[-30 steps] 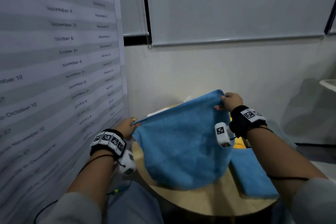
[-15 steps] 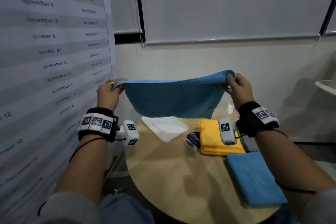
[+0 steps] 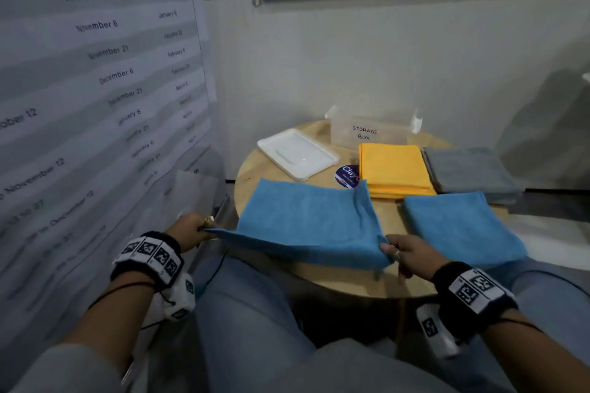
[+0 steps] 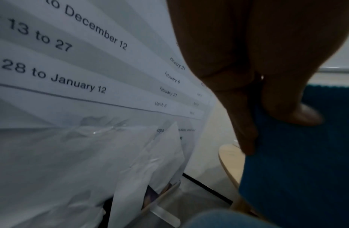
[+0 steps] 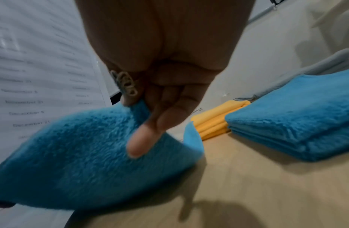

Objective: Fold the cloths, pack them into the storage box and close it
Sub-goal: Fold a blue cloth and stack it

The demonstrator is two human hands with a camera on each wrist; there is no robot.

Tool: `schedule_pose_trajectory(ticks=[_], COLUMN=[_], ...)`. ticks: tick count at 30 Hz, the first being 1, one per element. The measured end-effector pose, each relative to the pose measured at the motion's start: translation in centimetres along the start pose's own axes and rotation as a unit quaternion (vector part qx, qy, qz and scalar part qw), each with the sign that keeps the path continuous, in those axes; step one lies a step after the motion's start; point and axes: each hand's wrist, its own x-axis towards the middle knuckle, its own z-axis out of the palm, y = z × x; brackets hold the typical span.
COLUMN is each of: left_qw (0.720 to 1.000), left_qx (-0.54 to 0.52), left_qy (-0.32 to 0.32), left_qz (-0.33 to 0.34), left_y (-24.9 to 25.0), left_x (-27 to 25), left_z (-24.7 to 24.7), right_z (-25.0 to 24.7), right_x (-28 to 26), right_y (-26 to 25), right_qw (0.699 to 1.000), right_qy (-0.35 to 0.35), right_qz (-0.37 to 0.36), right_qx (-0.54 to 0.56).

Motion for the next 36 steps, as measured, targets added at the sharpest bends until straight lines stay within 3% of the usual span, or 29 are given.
schedule_pose_trajectory(ticks=[2, 6, 10, 13, 16, 21, 26, 36], left_qw=[0.998, 0.996, 0.998, 0.998, 0.995, 0.985, 0.981, 0.981], left_qx=[0.034, 0.042, 0.005, -0.032, -0.06, -0.124, -0.153, -0.12], left_qy=[-0.053, -0.062, -0.011, -0.021, -0.027, -0.02, -0.02, -0.015], left_qz=[-0.018, -0.043, -0.057, -0.051, -0.069, -0.119, -0.115, -0.154], left_y=[0.0, 0.5, 1.3, 2.1, 2.3, 2.8, 2.7, 1.3], left_x=[0.0, 1.2, 3.7, 6.5, 9.8, 14.4, 18.2, 23.1], left_z=[-0.6, -1.6, -2.4, -2.4, -1.5, 1.4, 3.3, 4.9], right_z=[0.4, 0.1, -0.6, -0.4, 0.1, 0.6, 0.5, -0.2], right_x=[-0.3, -0.3, 2.2, 5.2, 8.4, 12.7, 15.5, 16.7], right_y=[0.0, -0.6, -0.5, 0.1, 0.8, 1.6, 2.5, 4.0], right_qw=[0.999, 0.997, 0.998, 0.99, 0.98, 0.975, 0.968, 0.952], right_qy=[-0.039, -0.065, 0.025, 0.115, 0.162, 0.171, 0.174, 0.188], right_qz=[0.029, 0.046, 0.051, 0.072, 0.116, 0.14, 0.182, 0.241], right_qx=[-0.009, -0.018, 0.01, 0.036, 0.03, -0.004, -0.021, -0.036])
